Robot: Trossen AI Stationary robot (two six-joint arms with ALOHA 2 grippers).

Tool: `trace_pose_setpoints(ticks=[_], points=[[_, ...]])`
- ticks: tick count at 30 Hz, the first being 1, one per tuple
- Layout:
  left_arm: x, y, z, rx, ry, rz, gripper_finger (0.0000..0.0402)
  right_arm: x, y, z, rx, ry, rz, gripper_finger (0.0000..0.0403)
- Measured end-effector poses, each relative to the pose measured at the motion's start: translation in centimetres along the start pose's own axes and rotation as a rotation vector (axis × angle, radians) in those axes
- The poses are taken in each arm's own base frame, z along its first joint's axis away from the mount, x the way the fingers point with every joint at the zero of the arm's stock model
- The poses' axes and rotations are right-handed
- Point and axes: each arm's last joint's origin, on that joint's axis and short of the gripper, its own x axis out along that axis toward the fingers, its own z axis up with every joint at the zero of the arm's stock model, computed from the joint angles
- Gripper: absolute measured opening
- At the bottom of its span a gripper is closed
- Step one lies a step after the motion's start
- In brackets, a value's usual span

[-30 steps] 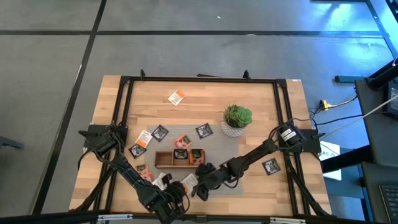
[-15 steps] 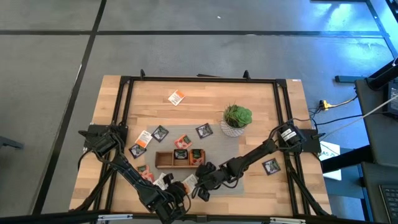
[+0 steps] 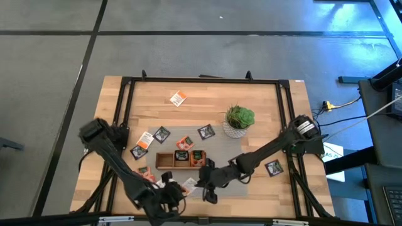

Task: Pick & Place Tea
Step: Put the white tea bag into the left section of the wooden organizer

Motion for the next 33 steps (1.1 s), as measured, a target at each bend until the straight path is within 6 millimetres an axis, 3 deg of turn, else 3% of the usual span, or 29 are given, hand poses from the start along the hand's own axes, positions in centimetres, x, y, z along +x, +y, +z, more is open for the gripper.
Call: trace_pose_setpoints(ticks=[7, 11, 16, 26, 33], points=[[-7.0, 1.2, 2.7, 0.052, -0.175, -0.002, 0.0088, -1.6, -2.9, 4.7, -0.137, 0.029, -0.132, 0.0006], [-10.3, 2.1, 2.7, 0.103, -0.298, 0.067, 0.0088, -1.8, -3.8, 7.9, -0.229, 0.043, -0.174, 0.0006], [-12.7, 2.6, 2.4, 0.136, -0.377, 0.086, 0.0088, -1.6, -4.8, 10.7, -0.303, -0.021, -0.193, 0.0006], [-13.3, 2.5, 1.9, 0.164, -0.388, 0.082, 0.0088, 2.5, -8.8, 9.7, -0.318, 0.013, -0.255, 0.0007], [-13.2, 2.6, 2.0, 0.161, -0.376, 0.082, 0.0088, 4.4, -9.7, 8.5, -0.344, 0.026, -0.259, 0.0007]])
